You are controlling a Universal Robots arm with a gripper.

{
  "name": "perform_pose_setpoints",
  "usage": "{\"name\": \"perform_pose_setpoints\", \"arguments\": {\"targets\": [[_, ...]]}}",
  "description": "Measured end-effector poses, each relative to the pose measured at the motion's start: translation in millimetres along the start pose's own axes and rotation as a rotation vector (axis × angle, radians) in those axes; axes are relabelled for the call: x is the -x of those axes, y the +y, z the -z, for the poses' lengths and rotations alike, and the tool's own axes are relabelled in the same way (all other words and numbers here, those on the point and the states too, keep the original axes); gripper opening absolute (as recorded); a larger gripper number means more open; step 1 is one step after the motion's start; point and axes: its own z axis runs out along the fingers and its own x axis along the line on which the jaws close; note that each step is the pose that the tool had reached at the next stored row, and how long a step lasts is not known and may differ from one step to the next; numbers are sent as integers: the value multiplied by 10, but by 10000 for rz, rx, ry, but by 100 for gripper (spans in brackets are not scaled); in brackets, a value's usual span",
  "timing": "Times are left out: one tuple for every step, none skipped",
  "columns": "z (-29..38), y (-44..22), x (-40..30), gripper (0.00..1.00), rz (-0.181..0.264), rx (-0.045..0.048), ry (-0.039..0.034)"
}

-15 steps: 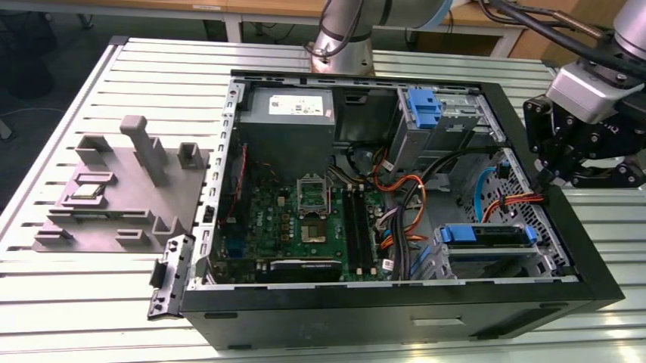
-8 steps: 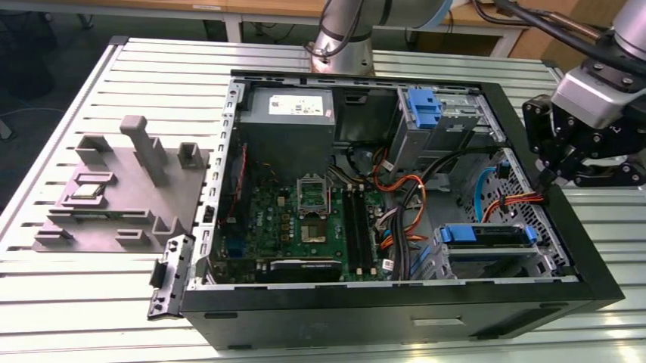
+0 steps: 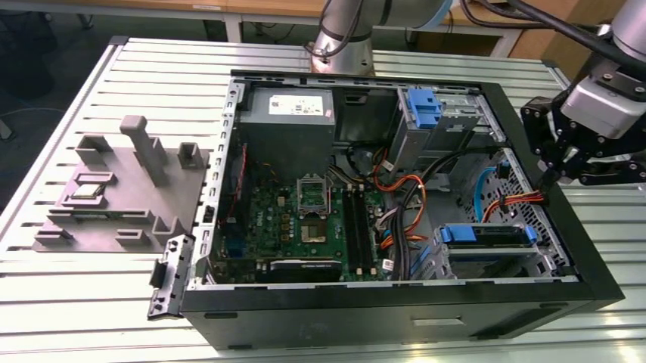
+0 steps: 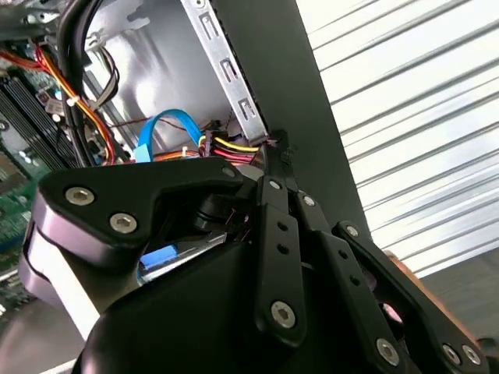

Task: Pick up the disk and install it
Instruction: 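Insert the first disk wire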

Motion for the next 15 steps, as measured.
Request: {"name": "perform_pose_setpoints", "arguments": {"targets": [[-1,0,0,10,121,5,7],[-2,0,0,10,248,15,22],[-3,0,0,10,386,24,41],[-4,0,0,10,515,32,59],[-6,1,0,10,648,38,76],[-7,1,1,10,776,43,92],[-9,1,1,10,907,47,107],[-11,1,1,10,1040,50,121],[-13,1,1,10,1173,50,133],[-16,1,1,10,1318,49,147],[-18,2,1,10,1451,47,161],[-20,2,2,10,1583,43,175],[-23,2,2,10,1715,38,188],[-25,2,2,11,1846,31,203],[-27,2,2,11,1976,19,217]]}}
